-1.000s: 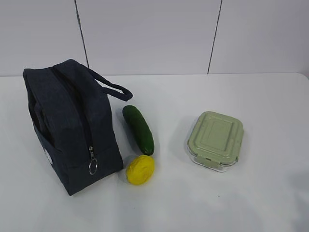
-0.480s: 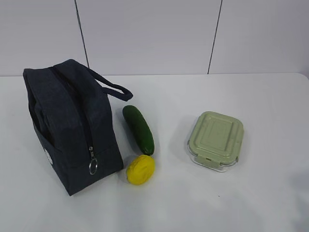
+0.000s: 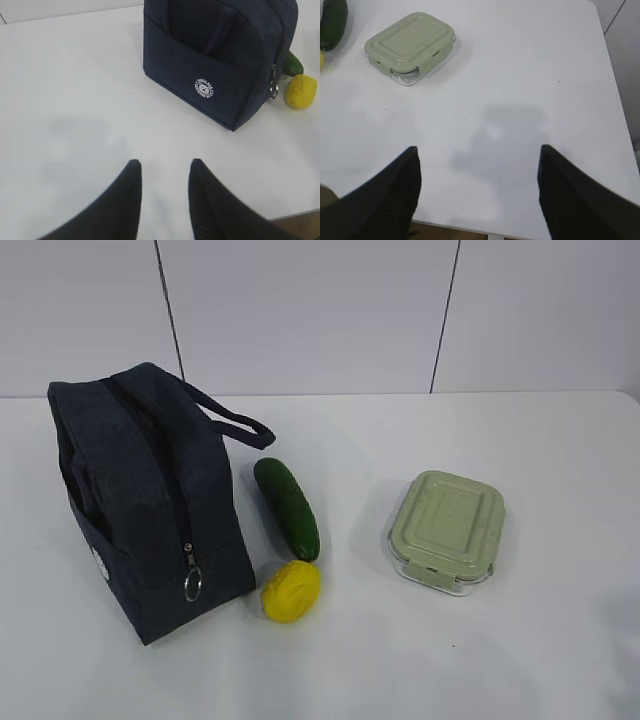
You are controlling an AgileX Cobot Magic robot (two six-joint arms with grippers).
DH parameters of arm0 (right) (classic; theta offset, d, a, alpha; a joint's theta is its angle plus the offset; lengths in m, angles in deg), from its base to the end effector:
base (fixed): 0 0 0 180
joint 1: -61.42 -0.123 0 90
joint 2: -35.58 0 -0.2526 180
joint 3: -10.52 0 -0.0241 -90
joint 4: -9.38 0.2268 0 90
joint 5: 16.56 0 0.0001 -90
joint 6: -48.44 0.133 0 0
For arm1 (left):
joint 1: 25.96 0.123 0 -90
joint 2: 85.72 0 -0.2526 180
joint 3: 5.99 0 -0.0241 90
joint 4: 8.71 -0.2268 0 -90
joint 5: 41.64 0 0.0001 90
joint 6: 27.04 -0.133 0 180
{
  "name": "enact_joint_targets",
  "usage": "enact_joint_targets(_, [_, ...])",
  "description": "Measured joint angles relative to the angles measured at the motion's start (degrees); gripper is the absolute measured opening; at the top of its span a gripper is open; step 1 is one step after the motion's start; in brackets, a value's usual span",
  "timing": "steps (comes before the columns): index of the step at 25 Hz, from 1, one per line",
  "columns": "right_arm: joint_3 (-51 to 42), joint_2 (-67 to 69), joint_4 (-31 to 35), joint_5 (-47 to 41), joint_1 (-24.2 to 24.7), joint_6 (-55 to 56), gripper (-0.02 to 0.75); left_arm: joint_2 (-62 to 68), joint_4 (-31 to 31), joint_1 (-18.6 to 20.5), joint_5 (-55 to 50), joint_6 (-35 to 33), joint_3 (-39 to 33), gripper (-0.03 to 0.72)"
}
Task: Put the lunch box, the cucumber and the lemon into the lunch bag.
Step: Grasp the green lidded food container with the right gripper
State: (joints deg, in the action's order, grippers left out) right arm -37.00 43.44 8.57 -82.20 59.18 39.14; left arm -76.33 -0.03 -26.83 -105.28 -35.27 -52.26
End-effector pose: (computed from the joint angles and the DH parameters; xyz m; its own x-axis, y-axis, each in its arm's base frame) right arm 0.0367 -0.0003 0.2376 -0.5030 -0.1871 -0.8438 -0.1138 0.9821 -0.1500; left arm 0.0393 -0.0186 0.2480 -0.4738 0.0824 -0.8768 0.1697 0.9855 0.0009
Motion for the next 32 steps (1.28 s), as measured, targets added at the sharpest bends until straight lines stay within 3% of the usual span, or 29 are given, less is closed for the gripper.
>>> enact_joint_targets(7, [4.87,1.60,-0.10,0.58,0.00,0.00,0.552,0.00,0.00,0.00,0.00,0.00,0.00,0.235])
enact_joint_targets(20, [16.74,17.81,-0.10,5.38,0.00,0.00,0.552,0.00,0.00,0.00,0.00,0.00,0.00,0.235])
enact_joint_targets(32, [17.77,25.56,0.82,9.33,0.00,0.00,0.552,0.00,0.00,0.00,0.00,0.00,0.00,0.235])
